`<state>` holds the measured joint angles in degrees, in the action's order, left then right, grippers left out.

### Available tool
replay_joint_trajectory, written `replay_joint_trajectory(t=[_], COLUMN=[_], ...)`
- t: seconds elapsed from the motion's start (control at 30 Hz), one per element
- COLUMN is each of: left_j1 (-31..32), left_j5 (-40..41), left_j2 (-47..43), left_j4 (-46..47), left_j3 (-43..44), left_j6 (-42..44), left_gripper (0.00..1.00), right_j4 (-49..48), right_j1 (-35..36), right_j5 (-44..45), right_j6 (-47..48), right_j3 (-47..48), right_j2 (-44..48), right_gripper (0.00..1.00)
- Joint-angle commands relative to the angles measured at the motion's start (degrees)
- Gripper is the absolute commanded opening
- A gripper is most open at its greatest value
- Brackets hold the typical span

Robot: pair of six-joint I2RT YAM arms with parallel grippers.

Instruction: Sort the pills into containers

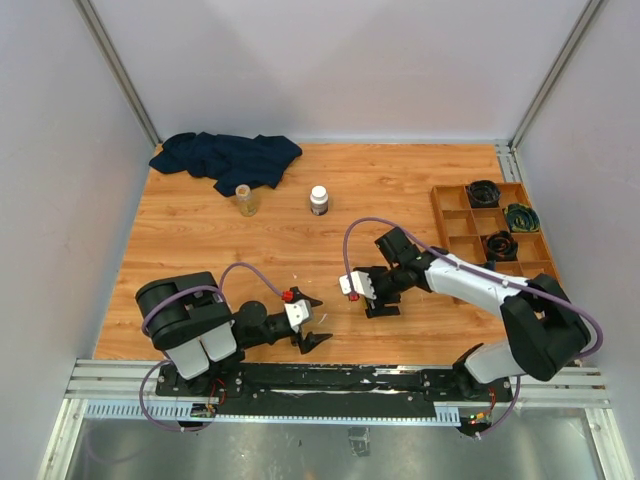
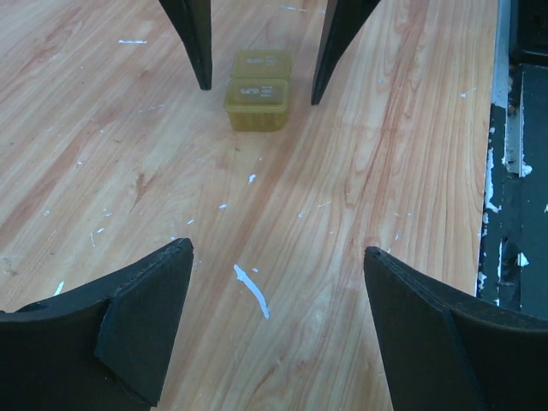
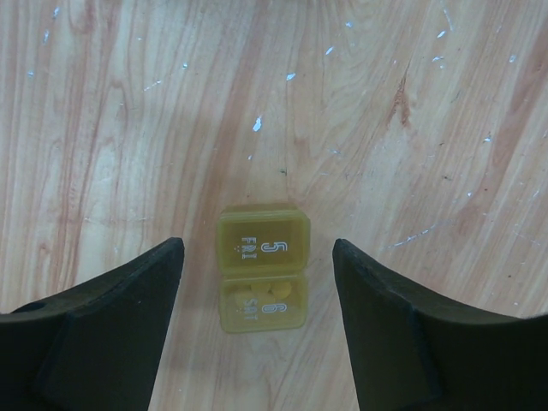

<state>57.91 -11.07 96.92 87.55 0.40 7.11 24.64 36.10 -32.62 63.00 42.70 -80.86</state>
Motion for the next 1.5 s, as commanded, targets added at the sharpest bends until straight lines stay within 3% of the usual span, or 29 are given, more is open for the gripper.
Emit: replay_joint_trajectory(t=[0.0,0.33,0.53,0.73,1.1,1.27,1.47], left_j1=[0.5,0.8,2.0,2.7,3.6,6.4,8.0], left_j5=[1.2,1.8,3.3,8.2,24.9,31.4,39.1], left_j2=[-1.4,-3.2,-5.0,-8.9,-10.8,-10.6,-12.8], left_j4=[13.4,13.4,13.4,13.5,11.7,2.6,-18.0], left_j3=[-2.7,-3.5,-3.4,-1.9,3.1,8.5,16.4], left_j6=[-0.8,-1.3,-2.2,-14.8,-44.9,-51.8,-57.9], left_gripper=[0.84,0.84,0.84,0.85,0.85,0.84,0.84], right_j4=[-2.2,-2.7,-0.8,-1.8,-16.0,-21.5,-22.3], right_j1=[2.6,3.8,2.5,-3.0,-6.5,-6.5,-6.5], right_j5=[3.3,5.0,0.7,-9.1,-6.2,-0.5,-1.3], right_j6=[-2.5,-4.3,-7.8,-26.7,-68.4,-80.5,-82.1], right_j3=[1.8,2.5,3.6,7.3,7.3,4.5,4.2], right_j2=[-2.1,-2.5,1.1,5.1,4.3,4.3,3.2], right_gripper=[0.7,0.43,0.26,0.15,0.04,0.02,0.01])
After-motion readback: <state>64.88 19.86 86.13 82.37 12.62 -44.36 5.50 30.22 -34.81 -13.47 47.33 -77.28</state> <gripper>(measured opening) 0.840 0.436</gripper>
